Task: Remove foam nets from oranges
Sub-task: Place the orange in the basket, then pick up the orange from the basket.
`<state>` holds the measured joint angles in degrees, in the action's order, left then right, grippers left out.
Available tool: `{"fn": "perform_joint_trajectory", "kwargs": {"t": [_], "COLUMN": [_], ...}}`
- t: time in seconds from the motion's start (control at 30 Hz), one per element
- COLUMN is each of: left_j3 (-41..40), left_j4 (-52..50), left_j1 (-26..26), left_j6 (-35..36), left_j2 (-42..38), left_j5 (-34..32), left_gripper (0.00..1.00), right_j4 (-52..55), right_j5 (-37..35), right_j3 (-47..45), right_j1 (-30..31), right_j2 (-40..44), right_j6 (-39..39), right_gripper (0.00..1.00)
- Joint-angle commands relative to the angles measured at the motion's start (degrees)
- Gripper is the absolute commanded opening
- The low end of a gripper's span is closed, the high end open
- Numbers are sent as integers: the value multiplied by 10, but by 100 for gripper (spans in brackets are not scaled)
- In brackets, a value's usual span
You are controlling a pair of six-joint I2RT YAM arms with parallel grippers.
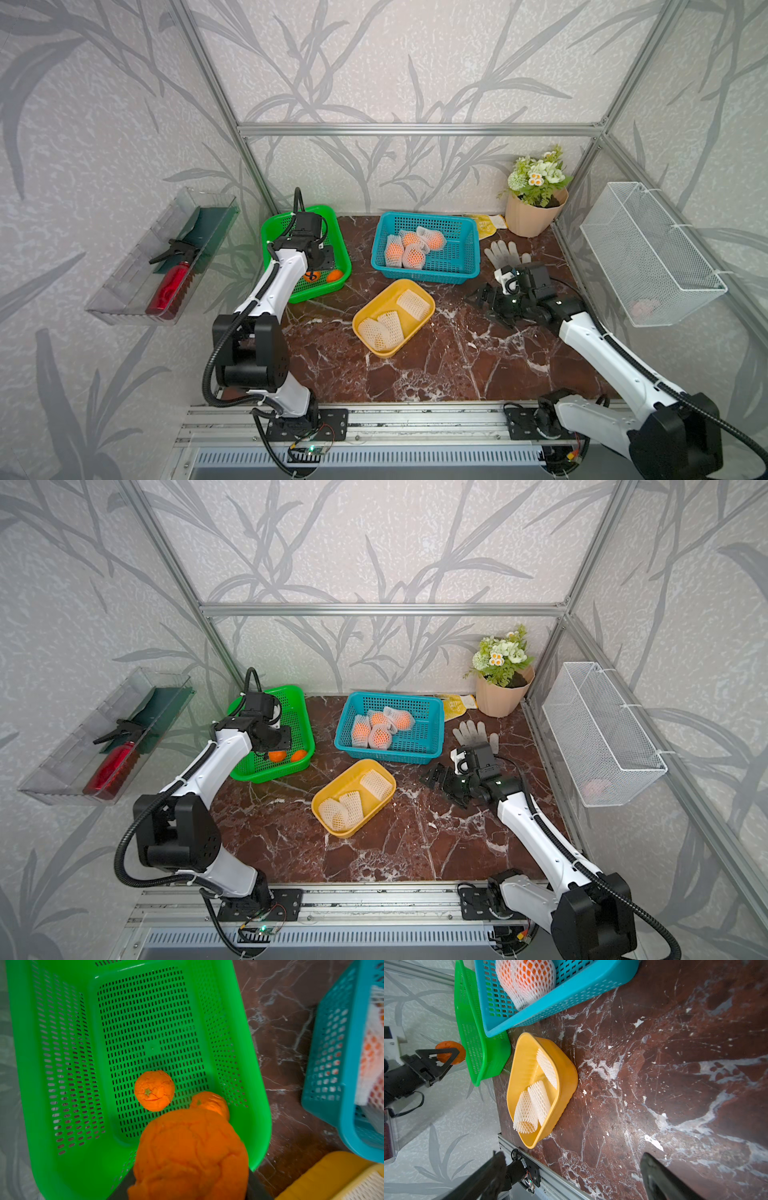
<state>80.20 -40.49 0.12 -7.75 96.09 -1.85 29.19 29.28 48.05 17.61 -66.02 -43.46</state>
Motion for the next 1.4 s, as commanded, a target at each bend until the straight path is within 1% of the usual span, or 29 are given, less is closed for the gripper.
{"fn": "perform_joint_trajectory", "kwargs": {"t": [0.0, 0.13, 0.23, 0.3, 0.37, 0.43, 0.5, 0.57, 0.6, 0.73, 0.8, 0.9, 1.03, 1.17, 1.37], "left_j3": [60, 139, 158, 164, 169, 160, 148, 140, 138, 109, 77, 36, -21, -58, -96], "left_j4": [-47, -100, -102, -97, -100, -91, -80, -77, -78, -72, -46, -24, 0, -2, -21], "left_j1": [10, 19, 21, 22, 22, 22, 22, 21, 21, 12, -6, -55, -112, -149, -189], "left_j6": [-5, -17, -18, -18, -19, -21, -22, -18, -17, -40, -54, -62, -81, -129, -163], "left_j2": [61, 159, 203, 220, 222, 207, 176, 143, 124, 37, -21, -97, -193, -280, -393], "left_j5": [-4, -14, -13, -1, 18, 34, 53, 83, 102, 131, 157, 143, 136, 147, 145], "left_gripper": [40, 41, 49, 61, 69, 78, 83, 85, 86, 86, 86, 88, 89, 89, 89], "right_j4": [15, 28, 36, 40, 42, 44, 42, 45, 47, 61, 49, 35, -1, -13, -27], "right_j5": [-10, -17, -29, -38, -41, -40, -42, -53, -57, -81, -98, -115, -113, -132, -156], "right_j3": [44, 98, 139, 171, 203, 239, 279, 315, 339, 421, 443, 481, 526, 578, 640], "right_j1": [12, 22, 23, 23, 24, 23, 23, 23, 23, 24, 23, 22, 20, 19, 13], "right_j2": [-31, -82, -125, -159, -194, -231, -268, -303, -327, -407, -442, -491, -546, -600, -672], "right_j6": [19, 35, 52, 65, 74, 88, 93, 98, 103, 136, 154, 162, 135, 118, 74], "right_gripper": [99, 99, 99, 99, 99, 99, 99, 99, 99, 99, 99, 99, 99, 99, 99]}}
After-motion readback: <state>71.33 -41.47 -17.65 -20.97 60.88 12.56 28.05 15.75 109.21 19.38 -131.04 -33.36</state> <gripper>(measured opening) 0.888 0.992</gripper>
